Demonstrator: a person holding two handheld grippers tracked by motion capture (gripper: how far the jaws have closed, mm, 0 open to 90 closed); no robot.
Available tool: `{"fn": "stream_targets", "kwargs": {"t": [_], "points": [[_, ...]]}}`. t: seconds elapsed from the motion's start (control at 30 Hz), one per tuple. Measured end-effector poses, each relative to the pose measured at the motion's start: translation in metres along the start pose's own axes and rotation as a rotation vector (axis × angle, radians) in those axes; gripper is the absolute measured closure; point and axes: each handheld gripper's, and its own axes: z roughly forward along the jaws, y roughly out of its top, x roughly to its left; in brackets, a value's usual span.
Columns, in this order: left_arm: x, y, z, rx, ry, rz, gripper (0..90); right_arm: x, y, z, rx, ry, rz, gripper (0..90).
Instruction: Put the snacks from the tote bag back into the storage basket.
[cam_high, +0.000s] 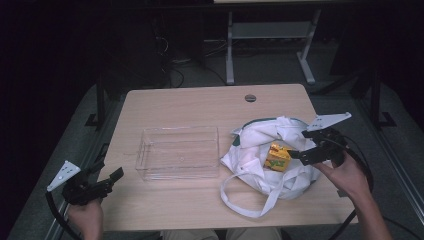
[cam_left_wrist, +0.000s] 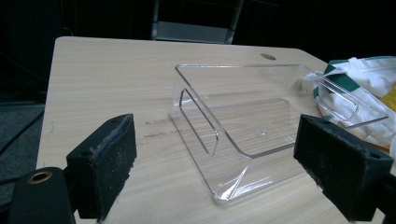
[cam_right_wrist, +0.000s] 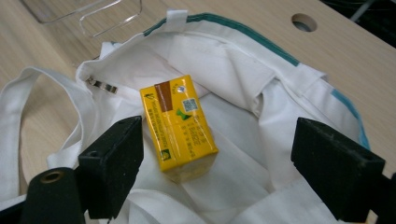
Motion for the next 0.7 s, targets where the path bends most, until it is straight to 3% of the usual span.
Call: {"fn": "stream_targets", "kwargs": {"t": [0.33, 0.7], "points": [[0.001, 0.000, -0.001, 0.001, 0.004, -0.002, 12.5, 0.006, 0.020, 0.020, 0.090, 0.054, -0.072, 19.0], [0.002, -0.001, -0.002, -0.007, 0.004, -0.011, 12.5, 0.008, 0.025, 0.039, 0.165, 0.076, -0.113, 22.2]]}}
